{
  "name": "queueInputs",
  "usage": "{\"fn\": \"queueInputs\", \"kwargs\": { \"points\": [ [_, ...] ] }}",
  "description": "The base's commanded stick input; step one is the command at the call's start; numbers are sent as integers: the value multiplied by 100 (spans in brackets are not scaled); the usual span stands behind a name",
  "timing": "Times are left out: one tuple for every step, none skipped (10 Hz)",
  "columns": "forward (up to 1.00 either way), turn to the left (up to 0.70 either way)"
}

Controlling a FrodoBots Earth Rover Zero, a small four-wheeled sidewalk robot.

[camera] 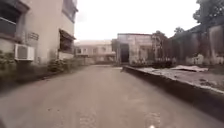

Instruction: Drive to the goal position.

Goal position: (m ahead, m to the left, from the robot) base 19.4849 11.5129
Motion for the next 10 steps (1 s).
{"fn": "queueInputs", "kwargs": {
  "points": [
    [70,0],
    [70,0],
    [70,0],
    [70,0],
    [70,0],
    [70,0],
    [70,0],
    [70,0],
    [70,0],
    [70,0]
  ]
}}
